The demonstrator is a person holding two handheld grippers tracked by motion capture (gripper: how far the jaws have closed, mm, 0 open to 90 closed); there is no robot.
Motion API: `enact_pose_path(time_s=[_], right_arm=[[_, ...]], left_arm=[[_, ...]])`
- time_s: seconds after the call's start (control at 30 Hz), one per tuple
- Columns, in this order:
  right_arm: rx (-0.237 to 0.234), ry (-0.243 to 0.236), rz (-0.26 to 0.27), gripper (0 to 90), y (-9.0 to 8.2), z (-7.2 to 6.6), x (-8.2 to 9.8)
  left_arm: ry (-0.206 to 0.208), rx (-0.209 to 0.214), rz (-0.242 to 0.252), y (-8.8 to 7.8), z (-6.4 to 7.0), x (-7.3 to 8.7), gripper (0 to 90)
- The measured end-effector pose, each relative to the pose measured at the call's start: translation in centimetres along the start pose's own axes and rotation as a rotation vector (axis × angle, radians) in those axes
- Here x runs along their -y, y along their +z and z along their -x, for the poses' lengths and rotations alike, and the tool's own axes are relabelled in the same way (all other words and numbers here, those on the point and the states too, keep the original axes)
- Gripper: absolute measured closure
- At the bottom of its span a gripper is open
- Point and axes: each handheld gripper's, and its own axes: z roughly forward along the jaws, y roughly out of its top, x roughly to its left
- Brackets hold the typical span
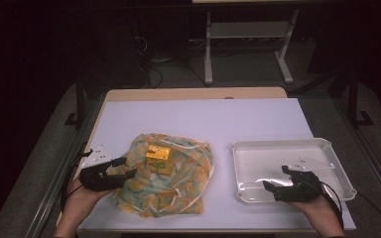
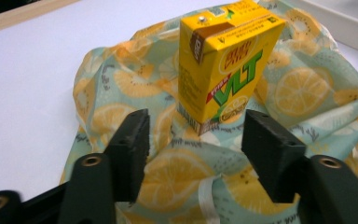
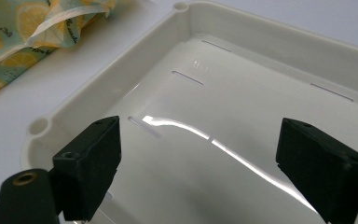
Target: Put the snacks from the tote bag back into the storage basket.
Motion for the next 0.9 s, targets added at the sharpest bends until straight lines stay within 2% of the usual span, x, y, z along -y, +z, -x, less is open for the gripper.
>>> enact_pose_path(time_s=[0.03,0.1,0.13,0.17,0.2,0.27,0.3,0.33,0.5,0.73,0.8,0.9], right_arm=[[-0.001,0.0,0.0,14.0,0.0,0.0,0.0],[-0.001,0.0,0.0,14.0,0.0,0.0,0.0],[-0.001,0.0,0.0,14.0,0.0,0.0,0.0],[-0.001,0.0,0.0,14.0,0.0,0.0,0.0],[-0.001,0.0,0.0,14.0,0.0,0.0,0.0],[-0.001,0.0,0.0,14.0,0.0,0.0,0.0],[-0.001,0.0,0.0,14.0,0.0,0.0,0.0],[-0.001,0.001,-0.002,14.0,0.0,-0.1,0.0],[-0.001,0.0,-0.003,14.0,0.0,-0.1,0.0],[-0.001,-0.001,-0.002,14.0,0.0,0.0,0.0],[-0.001,-0.003,-0.002,14.1,0.0,0.0,0.0],[-0.001,-0.004,-0.002,14.1,0.0,0.0,0.0]], left_arm=[[0.016,-0.004,-0.001,0.1,-0.1,-0.1,45.9],[0.004,0.0,0.007,0.2,-0.1,-0.2,48.0],[0.004,0.005,0.005,0.3,-0.2,-0.3,53.4],[0.001,0.001,0.006,0.4,-0.2,-0.4,53.4],[-0.004,0.013,0.009,0.7,-0.4,-0.6,60.4],[-0.003,0.013,0.009,0.8,-0.4,-0.7,66.1],[-0.003,0.016,0.005,0.9,-0.5,-0.9,66.1],[-0.003,0.021,0.008,1.3,-0.6,-1.1,73.4],[0.006,0.035,-0.003,2.0,-0.8,-1.5,89.0],[-0.004,0.038,-0.014,3.2,-1.0,-1.8,89.6],[0.006,0.038,-0.022,3.5,-1.1,-1.8,89.6],[-0.007,0.037,-0.021,3.9,-1.2,-1.8,89.6]])
